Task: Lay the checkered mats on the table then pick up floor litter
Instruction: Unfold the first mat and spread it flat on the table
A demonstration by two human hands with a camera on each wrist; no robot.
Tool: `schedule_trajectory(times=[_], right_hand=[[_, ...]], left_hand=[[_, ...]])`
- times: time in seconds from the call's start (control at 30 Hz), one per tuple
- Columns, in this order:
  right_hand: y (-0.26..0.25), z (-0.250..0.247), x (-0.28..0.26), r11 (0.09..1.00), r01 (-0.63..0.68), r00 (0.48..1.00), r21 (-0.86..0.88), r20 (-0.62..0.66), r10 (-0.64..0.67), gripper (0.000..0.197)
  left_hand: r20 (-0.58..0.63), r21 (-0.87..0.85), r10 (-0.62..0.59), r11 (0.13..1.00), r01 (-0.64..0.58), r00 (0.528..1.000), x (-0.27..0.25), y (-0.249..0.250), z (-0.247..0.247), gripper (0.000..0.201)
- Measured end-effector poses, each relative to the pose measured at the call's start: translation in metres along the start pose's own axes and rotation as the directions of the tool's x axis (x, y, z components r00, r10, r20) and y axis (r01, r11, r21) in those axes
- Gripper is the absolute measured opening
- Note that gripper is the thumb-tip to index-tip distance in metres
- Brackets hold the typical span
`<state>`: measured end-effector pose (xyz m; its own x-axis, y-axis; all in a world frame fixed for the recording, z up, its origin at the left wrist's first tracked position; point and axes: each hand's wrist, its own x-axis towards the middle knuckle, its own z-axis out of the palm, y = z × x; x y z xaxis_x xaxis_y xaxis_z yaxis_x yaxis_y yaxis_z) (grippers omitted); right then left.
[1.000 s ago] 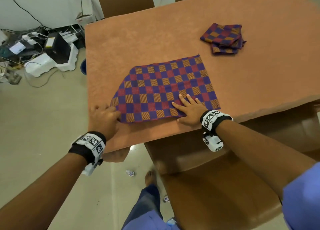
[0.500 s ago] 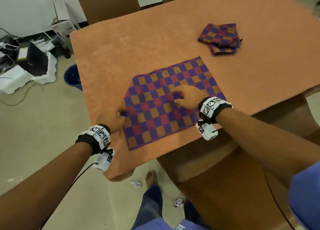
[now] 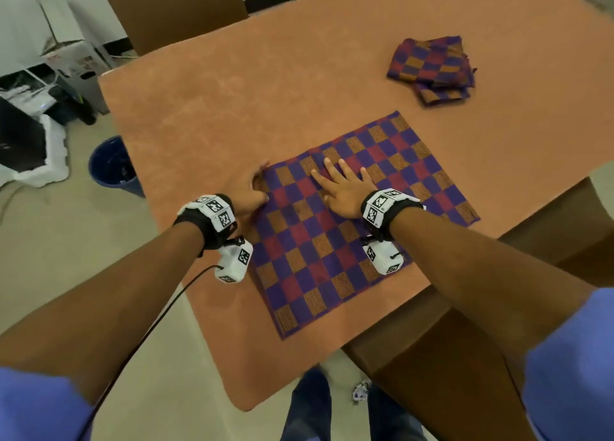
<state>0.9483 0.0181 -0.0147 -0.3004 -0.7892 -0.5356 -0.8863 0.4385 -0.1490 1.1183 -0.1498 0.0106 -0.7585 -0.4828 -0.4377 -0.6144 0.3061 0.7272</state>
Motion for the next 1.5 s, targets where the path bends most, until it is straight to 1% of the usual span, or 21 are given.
schedule_trajectory(times=[0.07, 0.13, 0.2, 0.23, 0.3, 0.37, 0.47, 0.53, 0.57, 0.67, 0.73, 0.8, 0.87, 0.93, 1.0, 1.07, 1.13, 1.3, 1.37, 1.43, 1.5], right_hand=[[0.000, 0.000, 0.001, 1.000, -0.015, 1.000, 0.010, 0.003, 0.015, 0.059], [0.000, 0.000, 0.001, 1.000, -0.019, 1.000, 0.016, 0.016, 0.018, 0.060], [0.001, -0.001, 0.002, 1.000, -0.018, 0.999, 0.017, 0.031, 0.017, 0.060], [0.002, -0.002, 0.002, 1.000, -0.017, 0.999, 0.012, 0.036, 0.017, 0.061], [0.003, -0.002, 0.002, 1.000, -0.018, 0.999, 0.013, 0.045, 0.017, 0.061], [0.003, -0.002, 0.003, 1.000, -0.016, 0.999, 0.014, 0.045, 0.015, 0.061], [0.003, -0.001, 0.003, 1.000, -0.010, 0.999, 0.014, 0.039, 0.010, 0.061], [0.004, -0.001, 0.003, 1.000, -0.005, 0.999, 0.014, 0.038, 0.004, 0.061], [0.004, -0.001, 0.002, 1.000, -0.003, 0.999, 0.015, 0.039, 0.003, 0.061], [0.006, -0.002, 0.001, 0.999, 0.009, 1.000, 0.036, 0.028, -0.010, 0.065], [0.011, -0.003, 0.000, 0.995, 0.033, 0.999, 0.093, -0.014, -0.032, 0.071], [0.018, -0.004, -0.003, 0.979, 0.078, 0.992, 0.188, -0.114, -0.057, 0.065], [0.035, -0.006, -0.009, 0.949, 0.130, 0.968, 0.287, -0.244, -0.059, 0.052], [0.065, -0.013, -0.015, 0.933, 0.128, 0.943, 0.336, -0.332, -0.010, 0.042], [0.101, -0.021, -0.020, 0.930, 0.071, 0.919, 0.360, -0.385, 0.079, 0.036], [0.143, -0.034, -0.020, 0.935, 0.017, 0.875, 0.355, -0.458, 0.158, 0.034], [0.180, -0.049, -0.016, 0.947, -0.032, 0.836, 0.321, -0.510, 0.201, 0.034], [0.257, -0.088, 0.020, 0.978, -0.137, 0.804, 0.160, -0.559, 0.204, 0.040], [0.273, -0.099, 0.036, 0.977, -0.181, 0.824, 0.109, -0.526, 0.211, 0.038], [0.283, -0.104, 0.049, 0.973, -0.215, 0.863, 0.080, -0.452, 0.227, 0.039], [0.290, -0.104, 0.058, 0.974, -0.220, 0.881, 0.057, -0.416, 0.224, 0.039]], left_hand=[[0.044, -0.110, 0.004, 0.994, 0.001, 0.999, 0.010, 0.006, -0.004, 0.067], [0.050, -0.116, 0.006, 0.993, 0.000, 0.999, 0.016, 0.008, -0.013, 0.051], [0.050, 0.066, 0.022, 0.997, -0.025, 0.998, 0.020, 0.009, -0.026, 0.039], [0.054, 0.226, 0.023, 0.973, -0.035, 0.998, 0.018, 0.009, -0.034, 0.039], [0.063, 0.506, -0.036, 0.862, -0.001, 0.997, 0.014, 0.005, -0.046, 0.039], [0.054, 0.704, -0.102, 0.709, 0.034, 0.993, 0.005, 0.003, -0.053, 0.036], [-0.054, 0.815, -0.108, 0.569, 0.106, 0.993, -0.009, 0.000, -0.052, 0.036], [-0.104, 0.861, -0.066, 0.494, 0.123, 0.992, -0.018, 0.007, -0.043, 0.052], [-0.097, 0.868, -0.052, 0.483, 0.110, 0.994, -0.022, 0.013, -0.036, 0.060], [0.015, 0.816, -0.028, 0.578, 0.004, 0.999, -0.021, 0.032, -0.005, 0.061], [0.069, 0.787, -0.032, 0.616, -0.034, 0.997, -0.014, 0.048, 0.022, 0.064], [0.089, 0.770, -0.020, 0.635, -0.056, 0.996, -0.009, 0.067, 0.047, 0.068], [0.093, 0.746, -0.011, 0.663, -0.062, 0.996, -0.001, 0.086, 0.072, 0.071], [0.092, 0.718, -0.011, 0.693, -0.059, 0.996, 0.011, 0.107, 0.093, 0.072], [0.093, 0.707, -0.018, 0.706, -0.053, 0.996, 0.022, 0.126, 0.109, 0.074], [0.110, 0.711, -0.019, 0.700, -0.065, 0.994, 0.034, 0.143, 0.123, 0.079], [0.141, 0.711, -0.064, 0.701, -0.056, 0.988, 0.041, 0.154, 0.132, 0.084], [0.102, 0.687, -0.149, 0.726, 0.039, 0.984, 0.053, 0.159, 0.149, 0.092], [0.088, 0.676, -0.154, 0.735, 0.055, 0.984, 0.056, 0.157, 0.151, 0.093], [0.073, 0.673, -0.149, 0.737, 0.062, 0.986, 0.056, 0.153, 0.152, 0.093], [0.065, 0.671, -0.146, 0.739, 0.065, 0.987, 0.059, 0.151, 0.153, 0.094]])
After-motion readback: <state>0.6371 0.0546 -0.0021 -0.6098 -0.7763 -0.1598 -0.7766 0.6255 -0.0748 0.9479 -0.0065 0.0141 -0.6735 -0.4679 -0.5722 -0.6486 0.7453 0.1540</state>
